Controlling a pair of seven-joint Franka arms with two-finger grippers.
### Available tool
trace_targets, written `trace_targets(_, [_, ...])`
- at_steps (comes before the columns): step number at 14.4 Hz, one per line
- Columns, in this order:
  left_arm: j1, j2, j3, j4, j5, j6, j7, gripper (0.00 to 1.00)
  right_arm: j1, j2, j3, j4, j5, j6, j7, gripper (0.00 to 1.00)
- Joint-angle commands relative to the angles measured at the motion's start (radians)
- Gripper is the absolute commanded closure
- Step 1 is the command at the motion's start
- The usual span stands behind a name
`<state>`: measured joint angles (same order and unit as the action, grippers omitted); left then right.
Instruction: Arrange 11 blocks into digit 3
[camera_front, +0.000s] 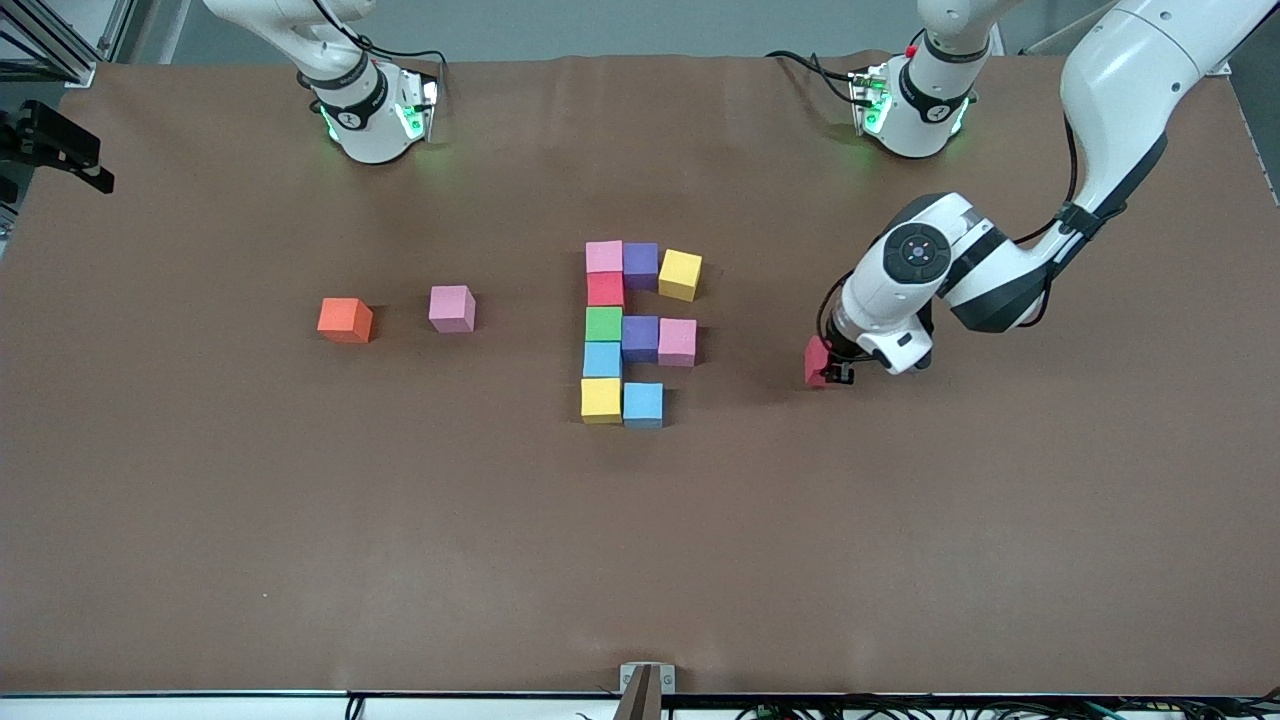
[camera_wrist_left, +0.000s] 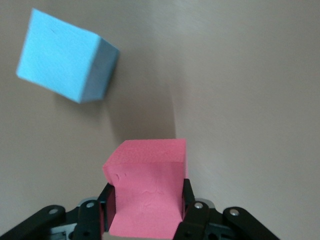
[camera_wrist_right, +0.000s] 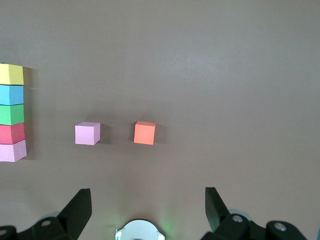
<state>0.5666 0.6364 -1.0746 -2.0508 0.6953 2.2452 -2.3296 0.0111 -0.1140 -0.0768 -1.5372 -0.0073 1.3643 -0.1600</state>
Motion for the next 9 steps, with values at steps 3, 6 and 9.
trace_targets(3, [-0.294,0.078,0.177,0.274,-0.071,-0.078,-0.045,0.76,-0.013,-0.032,0.011,-0.02,0.006,-0.008,0.019,0.0])
trace_targets(6, [-0.491,0.109,0.316,0.4,-0.138,-0.076,-0.056,0.76,-0.011,-0.032,0.015,-0.02,0.01,-0.002,0.017,0.0])
trace_targets(9, [-0.624,0.166,0.403,0.492,-0.194,-0.076,-0.056,0.76,-0.011,-0.033,0.015,-0.021,0.012,-0.007,0.017,0.0])
